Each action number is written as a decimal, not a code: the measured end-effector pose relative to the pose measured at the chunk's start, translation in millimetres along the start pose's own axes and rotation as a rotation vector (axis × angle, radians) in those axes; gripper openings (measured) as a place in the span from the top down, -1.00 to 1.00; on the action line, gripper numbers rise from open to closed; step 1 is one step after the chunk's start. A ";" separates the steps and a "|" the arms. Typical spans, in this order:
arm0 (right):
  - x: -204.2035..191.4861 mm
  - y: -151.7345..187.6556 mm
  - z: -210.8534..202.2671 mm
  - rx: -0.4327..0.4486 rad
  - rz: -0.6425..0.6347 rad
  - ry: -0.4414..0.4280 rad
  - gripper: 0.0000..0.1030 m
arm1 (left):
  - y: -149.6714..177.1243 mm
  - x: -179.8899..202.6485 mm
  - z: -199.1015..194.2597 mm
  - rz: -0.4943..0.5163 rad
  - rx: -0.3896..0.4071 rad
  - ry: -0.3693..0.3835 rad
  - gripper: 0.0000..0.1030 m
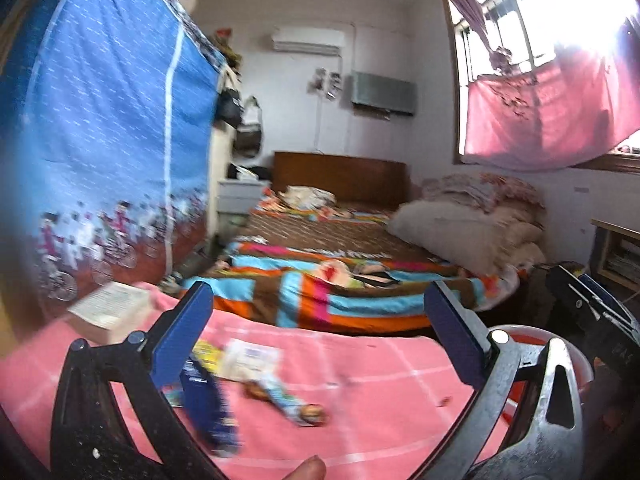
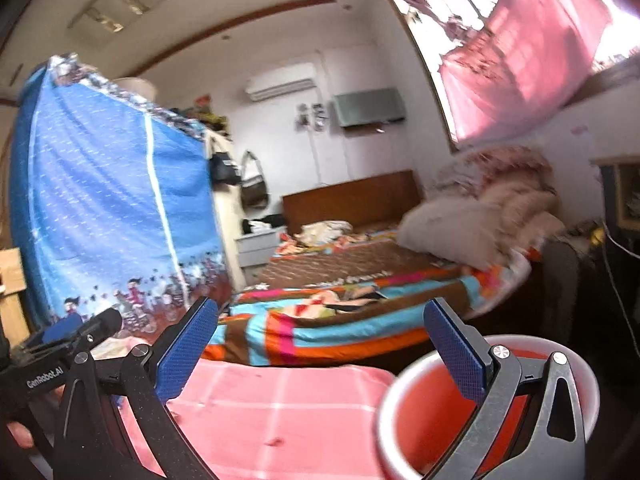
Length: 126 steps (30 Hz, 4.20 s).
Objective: Collect trash
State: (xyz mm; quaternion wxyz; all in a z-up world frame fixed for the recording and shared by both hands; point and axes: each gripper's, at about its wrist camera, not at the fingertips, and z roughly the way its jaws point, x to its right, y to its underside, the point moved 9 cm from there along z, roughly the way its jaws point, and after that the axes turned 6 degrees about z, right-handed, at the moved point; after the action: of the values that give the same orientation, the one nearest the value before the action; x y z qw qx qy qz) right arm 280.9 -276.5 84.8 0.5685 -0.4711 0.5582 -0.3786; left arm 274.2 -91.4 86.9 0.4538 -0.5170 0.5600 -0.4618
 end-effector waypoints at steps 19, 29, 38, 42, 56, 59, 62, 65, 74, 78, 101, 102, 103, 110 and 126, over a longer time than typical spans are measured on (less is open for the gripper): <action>-133.6 60.5 19.0 -0.042 -0.211 -0.205 -1.00 | 34.0 -141.2 -43.7 0.013 -0.008 -0.198 -1.00; -147.8 104.8 42.8 -0.199 -0.269 -0.221 -1.00 | 68.5 -163.4 -19.8 -0.096 -0.214 -0.093 -1.00; -135.2 139.2 68.2 -0.448 -0.219 -0.210 -0.54 | 118.9 -143.8 29.4 -0.084 -0.536 0.033 -0.56; -130.7 157.5 74.9 -0.563 -0.188 -0.222 -0.21 | 136.1 -135.7 46.5 -0.107 -0.639 0.110 -0.32; -131.2 187.6 82.3 -0.730 -0.175 -0.257 0.51 | 146.4 -101.9 55.5 0.060 -0.726 0.186 0.43; -131.0 188.0 81.5 -0.733 -0.170 -0.261 0.54 | 143.7 -98.0 50.6 0.080 -0.717 0.190 0.62; -130.3 183.1 78.6 -0.713 -0.154 -0.270 0.55 | 141.3 -97.5 40.3 0.074 -0.720 0.179 0.67; -128.4 174.6 72.7 -0.679 -0.154 -0.271 0.55 | 138.7 -99.7 24.2 0.049 -0.717 0.173 0.72; -122.5 161.3 55.1 -0.624 -0.171 -0.288 0.55 | 119.9 -91.0 8.4 0.036 -0.686 0.173 0.94; -118.1 155.2 50.7 -0.605 -0.166 -0.284 0.55 | 118.4 -78.6 8.5 0.041 -0.683 0.186 0.94; -114.8 145.6 33.4 -0.560 -0.174 -0.314 0.55 | 109.9 -93.8 -15.8 -0.113 -0.614 0.182 0.94; -114.3 144.1 33.5 -0.554 -0.172 -0.311 0.55 | 110.1 -87.2 -14.3 -0.112 -0.614 0.194 0.94; -113.2 142.1 33.5 -0.546 -0.170 -0.308 0.55 | 108.8 -81.1 -13.1 -0.108 -0.606 0.205 0.94; -106.7 107.2 17.0 -0.383 -0.165 -0.319 0.55 | 70.6 -33.3 -19.7 -0.004 -0.416 0.294 0.94; -36.3 -1.7 -51.5 0.126 -0.267 -0.106 0.55 | -20.9 97.7 -22.4 0.139 0.082 0.506 0.94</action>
State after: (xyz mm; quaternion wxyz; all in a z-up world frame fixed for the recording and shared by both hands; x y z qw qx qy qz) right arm 226.8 -248.0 99.9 0.5701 -0.5238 0.4350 -0.4598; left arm 250.3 -188.6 108.2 0.3506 -0.3266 0.6707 -0.5662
